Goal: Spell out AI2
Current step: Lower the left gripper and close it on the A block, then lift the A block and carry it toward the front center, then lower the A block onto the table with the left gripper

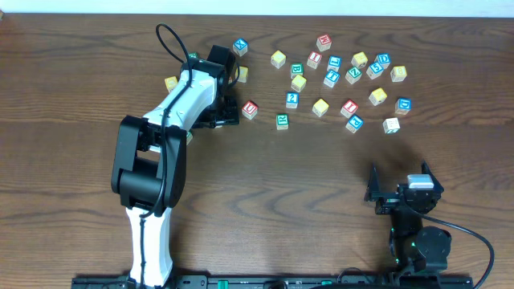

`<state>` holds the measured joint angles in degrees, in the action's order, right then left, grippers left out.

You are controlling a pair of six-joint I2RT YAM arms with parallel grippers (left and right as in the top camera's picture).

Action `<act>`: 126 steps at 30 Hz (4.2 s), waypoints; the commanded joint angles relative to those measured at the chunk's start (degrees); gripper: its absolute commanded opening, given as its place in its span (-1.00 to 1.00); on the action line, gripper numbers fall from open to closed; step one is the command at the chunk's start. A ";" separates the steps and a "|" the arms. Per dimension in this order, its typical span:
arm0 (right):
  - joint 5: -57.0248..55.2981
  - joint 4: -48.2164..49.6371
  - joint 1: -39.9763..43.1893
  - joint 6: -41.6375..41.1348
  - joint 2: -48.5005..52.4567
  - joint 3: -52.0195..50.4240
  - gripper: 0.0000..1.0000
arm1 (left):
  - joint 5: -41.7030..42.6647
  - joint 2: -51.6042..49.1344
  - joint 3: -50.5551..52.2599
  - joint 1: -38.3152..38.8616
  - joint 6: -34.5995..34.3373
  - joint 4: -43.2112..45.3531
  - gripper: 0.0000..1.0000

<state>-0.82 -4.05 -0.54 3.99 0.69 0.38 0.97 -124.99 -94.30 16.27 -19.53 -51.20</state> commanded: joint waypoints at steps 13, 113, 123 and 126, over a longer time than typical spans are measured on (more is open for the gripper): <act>0.33 -0.26 0.76 -0.50 -0.35 -0.07 0.98 | -0.04 0.13 0.39 -0.24 0.37 1.88 0.15; 0.33 -0.26 0.76 -0.50 -0.35 -0.07 0.98 | 0.35 25.94 30.56 17.03 -12.26 11.43 -0.66; 0.33 -0.26 0.76 -0.50 -0.35 -0.07 0.99 | -0.33 25.79 30.56 18.21 -12.26 12.13 -0.66; 0.35 -0.26 0.76 -0.50 -0.35 -0.07 0.99 | -0.33 25.64 30.56 18.21 -12.26 12.11 -0.66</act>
<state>-0.82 -4.05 -0.54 3.99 0.69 0.38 1.34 -98.61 -64.14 34.41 -32.14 -39.09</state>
